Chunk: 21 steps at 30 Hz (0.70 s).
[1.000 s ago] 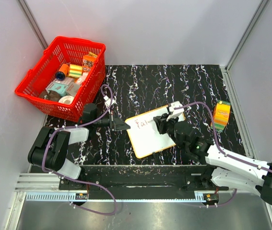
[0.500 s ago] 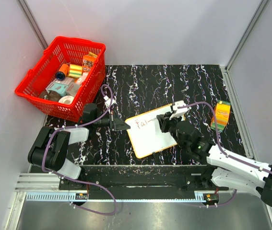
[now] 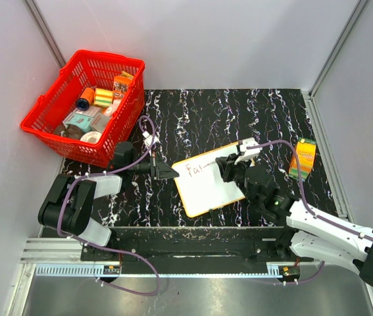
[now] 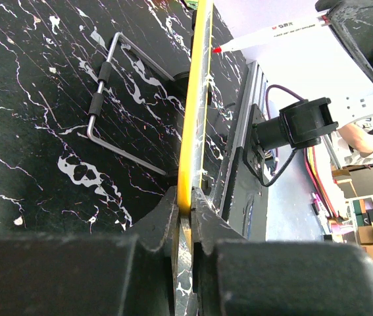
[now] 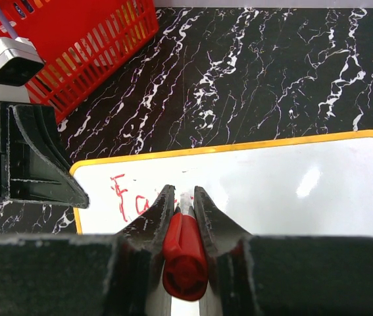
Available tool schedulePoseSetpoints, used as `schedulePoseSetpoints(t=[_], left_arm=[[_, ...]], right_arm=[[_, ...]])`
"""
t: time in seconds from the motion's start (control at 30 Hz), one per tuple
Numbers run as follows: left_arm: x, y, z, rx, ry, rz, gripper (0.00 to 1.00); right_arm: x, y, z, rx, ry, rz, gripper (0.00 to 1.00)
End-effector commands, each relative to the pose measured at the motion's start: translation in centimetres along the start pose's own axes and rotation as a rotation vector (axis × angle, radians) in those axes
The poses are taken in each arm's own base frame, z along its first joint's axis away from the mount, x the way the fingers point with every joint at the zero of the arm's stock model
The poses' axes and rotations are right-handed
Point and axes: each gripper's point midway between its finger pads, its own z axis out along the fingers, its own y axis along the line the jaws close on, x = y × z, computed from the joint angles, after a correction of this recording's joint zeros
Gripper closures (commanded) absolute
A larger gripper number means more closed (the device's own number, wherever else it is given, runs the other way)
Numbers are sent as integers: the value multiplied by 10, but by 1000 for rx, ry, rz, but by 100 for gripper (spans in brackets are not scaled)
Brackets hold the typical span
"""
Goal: Write a sentence on the whiteboard
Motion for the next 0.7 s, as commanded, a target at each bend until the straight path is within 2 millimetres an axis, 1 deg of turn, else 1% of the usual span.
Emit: schedulePoseSetpoints(t=[0.0, 0.03, 0.07, 0.17, 0.4, 0.5, 0.67], left_arm=[[-4, -4, 4, 14, -1, 138, 100], [-4, -4, 4, 14, -1, 139, 100], [-5, -4, 4, 15, -2, 140, 100], [-4, -4, 4, 12, -1, 142, 100], [-4, -3, 4, 10, 0, 141, 100], [-4, -4, 4, 11, 1, 142, 100], [-4, -4, 4, 10, 2, 143, 100]], right_arm=[[-26, 10, 7, -24, -68, 20, 100], [-25, 11, 8, -24, -67, 17, 100], [-21, 10, 11, -17, -56, 13, 100], [-20, 11, 13, -17, -56, 19, 100], [-31, 12, 9, -25, -91, 37, 100], [-30, 11, 11, -18, -89, 30, 100], [-16, 12, 15, -22, -50, 20, 100]])
